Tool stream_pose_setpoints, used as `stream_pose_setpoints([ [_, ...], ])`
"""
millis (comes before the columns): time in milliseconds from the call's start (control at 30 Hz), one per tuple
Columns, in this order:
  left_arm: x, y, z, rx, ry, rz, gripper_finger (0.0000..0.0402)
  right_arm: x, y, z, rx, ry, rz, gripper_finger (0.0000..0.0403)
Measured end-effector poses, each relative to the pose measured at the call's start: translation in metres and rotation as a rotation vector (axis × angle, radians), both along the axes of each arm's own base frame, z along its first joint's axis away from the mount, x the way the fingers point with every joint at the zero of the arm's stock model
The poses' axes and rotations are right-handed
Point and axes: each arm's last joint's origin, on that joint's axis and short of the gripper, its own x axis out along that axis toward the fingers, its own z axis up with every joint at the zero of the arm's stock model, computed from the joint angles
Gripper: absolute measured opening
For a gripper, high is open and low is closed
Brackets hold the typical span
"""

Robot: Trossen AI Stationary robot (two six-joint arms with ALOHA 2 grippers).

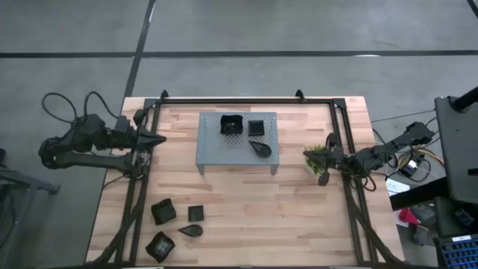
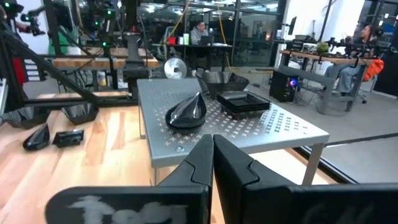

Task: Pick & Place Mini shaped plates
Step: Stack the distorted square plate on top of the distorted square plate on the shelf

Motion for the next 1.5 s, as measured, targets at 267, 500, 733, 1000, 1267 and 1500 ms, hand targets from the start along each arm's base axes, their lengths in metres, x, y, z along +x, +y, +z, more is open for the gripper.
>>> stream_pose_setpoints([
  [267,0.000,0.000,0.000,0.000,0.000,0.000,0.0000,0.000,0.000,-0.011,-0.015,0.030,0.001,0.0008],
  [500,0.000,0.000,0.000,0.000,-0.003,0.000,0.0000,0.000,0.000,-0.014,-0.019,0.038,0.001,0.0009],
  [733,0.001,0.000,0.003,-0.049,-0.036,0.000,0.0000,0.000,0.000,-0.014,-0.019,0.038,0.001,0.0009],
  [1000,0.018,0.003,0.020,-0.125,-0.194,0.082,0.0000,0.000,0.000,-0.014,-0.020,0.039,0.001,0.0009],
  [1267,0.077,-0.005,-0.011,-0.203,0.179,-0.107,0.0000,0.000,0.000,-0.014,-0.020,0.040,0.001,0.0009],
  [1500,0.084,-0.025,-0.042,-0.353,0.519,-0.171,0.0000,0.000,0.000,-0.014,-0.021,0.042,0.001,0.0008],
])
